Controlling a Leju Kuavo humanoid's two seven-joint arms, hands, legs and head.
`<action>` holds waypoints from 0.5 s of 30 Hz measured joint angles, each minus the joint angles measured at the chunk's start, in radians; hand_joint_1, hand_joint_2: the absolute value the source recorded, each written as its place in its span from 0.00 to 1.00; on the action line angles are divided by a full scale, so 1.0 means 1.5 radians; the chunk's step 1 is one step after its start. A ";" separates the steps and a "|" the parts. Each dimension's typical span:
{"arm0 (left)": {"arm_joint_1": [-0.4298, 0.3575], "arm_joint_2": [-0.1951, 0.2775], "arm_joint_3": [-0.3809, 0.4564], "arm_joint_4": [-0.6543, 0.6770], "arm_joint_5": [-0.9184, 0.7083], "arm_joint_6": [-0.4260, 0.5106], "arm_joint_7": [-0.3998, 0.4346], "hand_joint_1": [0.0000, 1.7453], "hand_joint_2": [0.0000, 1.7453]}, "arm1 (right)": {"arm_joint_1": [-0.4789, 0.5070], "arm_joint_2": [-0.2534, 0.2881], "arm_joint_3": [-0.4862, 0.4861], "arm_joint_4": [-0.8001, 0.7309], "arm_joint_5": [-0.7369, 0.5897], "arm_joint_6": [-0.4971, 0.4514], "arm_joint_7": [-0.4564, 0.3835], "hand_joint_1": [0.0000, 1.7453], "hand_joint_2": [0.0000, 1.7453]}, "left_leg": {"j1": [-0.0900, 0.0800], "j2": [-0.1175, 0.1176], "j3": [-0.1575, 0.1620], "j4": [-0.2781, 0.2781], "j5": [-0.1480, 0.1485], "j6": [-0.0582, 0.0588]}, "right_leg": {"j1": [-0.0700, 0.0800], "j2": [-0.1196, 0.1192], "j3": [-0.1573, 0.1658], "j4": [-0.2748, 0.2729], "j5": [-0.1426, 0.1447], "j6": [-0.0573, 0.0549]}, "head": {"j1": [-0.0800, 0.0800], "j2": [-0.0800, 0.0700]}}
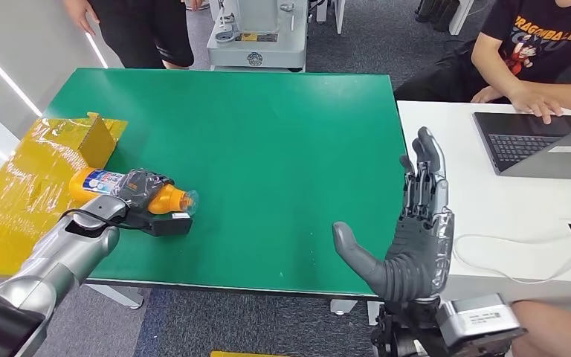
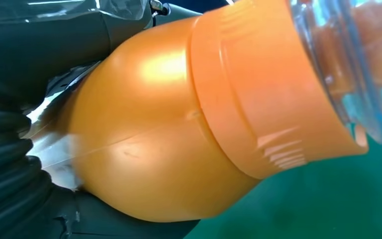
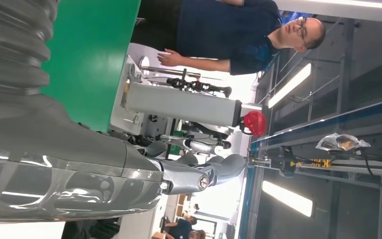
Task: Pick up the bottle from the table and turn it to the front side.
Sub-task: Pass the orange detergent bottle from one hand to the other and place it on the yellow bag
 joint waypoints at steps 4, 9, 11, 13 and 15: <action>-0.004 0.000 0.001 0.001 -0.005 0.001 0.008 1.00 1.00 | 0.000 0.000 0.000 0.000 0.003 0.002 -0.001 0.00 1.00 | 0.000 0.000 0.000 0.000 0.000 0.000 | 0.000 0.000 0.000 0.000 0.000 0.000 | 0.000 0.000; -0.011 0.007 0.002 0.001 -0.010 0.001 0.017 1.00 1.00 | 0.000 0.000 0.000 0.000 0.004 0.006 -0.002 0.00 1.00 | 0.000 0.000 0.000 0.000 0.000 0.000 | 0.000 0.000 0.000 0.000 0.000 0.000 | 0.000 0.000; -0.013 0.012 0.004 0.001 -0.012 0.002 0.019 1.00 1.00 | 0.000 0.000 0.000 0.000 0.005 0.008 -0.003 0.00 1.00 | 0.000 0.000 0.000 0.000 0.000 0.000 | 0.000 0.000 0.000 0.000 0.000 0.000 | 0.000 0.000; -0.015 0.017 0.007 0.001 -0.015 0.002 0.022 1.00 1.00 | 0.000 0.000 0.000 0.000 0.005 0.011 -0.003 0.00 1.00 | 0.000 0.000 0.000 0.000 0.000 0.000 | 0.000 0.000 0.000 0.000 0.000 0.000 | 0.000 0.000; -0.016 0.022 0.009 0.001 -0.020 0.003 0.025 1.00 1.00 | 0.000 0.000 -0.001 0.000 0.007 0.014 -0.003 0.00 1.00 | 0.000 0.000 0.000 0.000 0.000 0.000 | 0.000 0.000 0.000 0.000 0.000 0.000 | 0.000 0.000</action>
